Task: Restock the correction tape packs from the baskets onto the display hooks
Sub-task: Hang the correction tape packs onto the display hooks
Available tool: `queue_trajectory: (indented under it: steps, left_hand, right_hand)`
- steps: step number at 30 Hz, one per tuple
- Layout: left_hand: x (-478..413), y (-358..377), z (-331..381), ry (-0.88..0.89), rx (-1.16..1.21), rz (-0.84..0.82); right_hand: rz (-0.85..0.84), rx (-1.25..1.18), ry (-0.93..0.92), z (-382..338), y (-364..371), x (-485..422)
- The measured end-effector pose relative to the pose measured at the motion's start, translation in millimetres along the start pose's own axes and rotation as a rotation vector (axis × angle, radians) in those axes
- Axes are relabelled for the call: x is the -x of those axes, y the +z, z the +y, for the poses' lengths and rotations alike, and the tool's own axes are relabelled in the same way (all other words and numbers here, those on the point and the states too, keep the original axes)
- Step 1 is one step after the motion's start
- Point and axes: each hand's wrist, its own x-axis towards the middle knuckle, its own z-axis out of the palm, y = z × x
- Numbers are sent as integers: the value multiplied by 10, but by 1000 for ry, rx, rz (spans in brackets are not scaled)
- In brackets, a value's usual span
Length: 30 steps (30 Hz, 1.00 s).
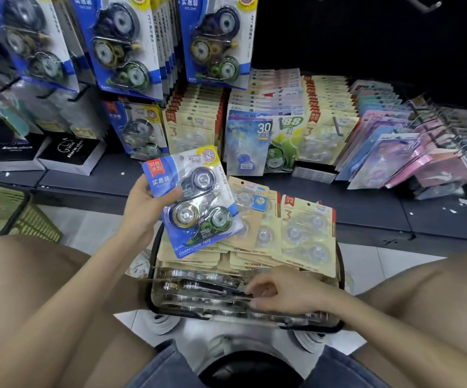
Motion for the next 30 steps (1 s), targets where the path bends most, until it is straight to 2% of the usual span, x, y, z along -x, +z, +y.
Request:
queue_trajectory:
  steps: [5,8,11,15,17,23,30]
  left_hand:
    - [-57,58,80,20,2,13]
    - [-69,67,101,18,8,22]
    - [-78,84,116,15,17,2]
    - [-49,185,116,3,37,-39]
    - [-17,277,102,-7,54,-58]
    - [71,488,36,-61,103,-90]
    - [134,592,-19,-53,134,-57]
  right_hand:
    - [219,55,-10,113,-119,-50]
    - [340,-66,-7,191,-316,24]
    - [492,-282,-44,235,-613,117]
    - [766,-790,-49,254,-902,56]
    - [847,-1013,-13,234,-994,-70]
    - [933,-1306,100,116,-994,-512]
    - [915,-1385,144,-47,-808,-760]
